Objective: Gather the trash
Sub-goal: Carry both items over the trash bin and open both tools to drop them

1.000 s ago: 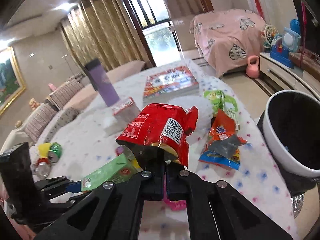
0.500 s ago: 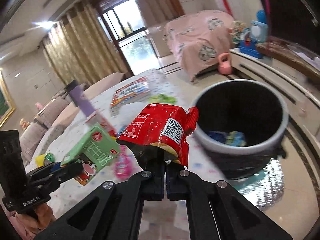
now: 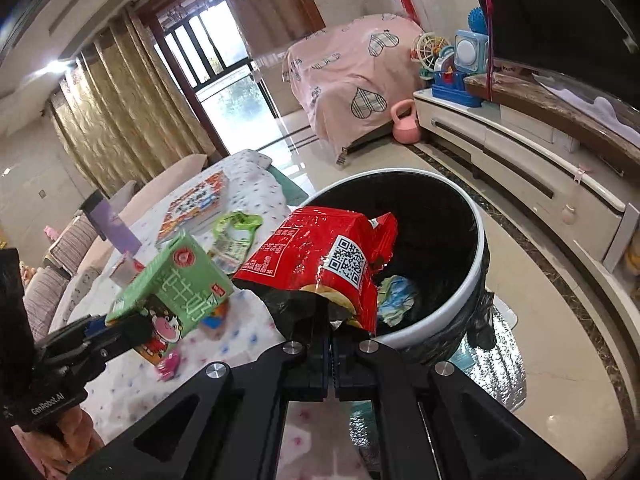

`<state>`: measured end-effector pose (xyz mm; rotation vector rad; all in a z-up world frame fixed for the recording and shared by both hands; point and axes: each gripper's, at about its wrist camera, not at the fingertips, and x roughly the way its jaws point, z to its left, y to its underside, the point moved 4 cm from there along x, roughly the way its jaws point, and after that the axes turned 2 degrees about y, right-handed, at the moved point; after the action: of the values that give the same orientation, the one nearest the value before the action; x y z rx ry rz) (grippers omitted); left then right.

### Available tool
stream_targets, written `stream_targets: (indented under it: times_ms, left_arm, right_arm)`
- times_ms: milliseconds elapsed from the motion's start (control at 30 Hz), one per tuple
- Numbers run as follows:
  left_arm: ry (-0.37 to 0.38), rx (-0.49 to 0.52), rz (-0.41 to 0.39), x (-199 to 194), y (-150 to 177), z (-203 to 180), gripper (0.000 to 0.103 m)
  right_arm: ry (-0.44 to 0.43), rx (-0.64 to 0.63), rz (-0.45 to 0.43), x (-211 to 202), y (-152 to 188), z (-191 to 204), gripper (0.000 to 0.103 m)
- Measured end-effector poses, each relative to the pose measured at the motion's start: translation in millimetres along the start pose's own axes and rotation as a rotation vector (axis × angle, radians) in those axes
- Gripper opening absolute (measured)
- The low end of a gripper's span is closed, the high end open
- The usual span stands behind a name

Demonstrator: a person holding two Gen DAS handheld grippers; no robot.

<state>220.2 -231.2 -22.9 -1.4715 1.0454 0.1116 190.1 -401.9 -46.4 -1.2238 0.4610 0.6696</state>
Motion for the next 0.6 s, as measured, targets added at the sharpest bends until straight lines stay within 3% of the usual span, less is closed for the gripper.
stream_targets:
  times_ms: [400, 600]
  left_arm:
    - [0.000, 0.000, 0.048, 52.9, -25.2, -14.1, 0.029]
    - [0.007, -0.010, 0.101, 74.9, -27.0, -14.0, 0.030]
  right_arm:
    - [0.063, -0.031, 0.098, 34.8, -20.2, -27.1, 0.001]
    - [0.079, -0.028, 0.120, 42.2, -24.9, -38.8, 0.006]
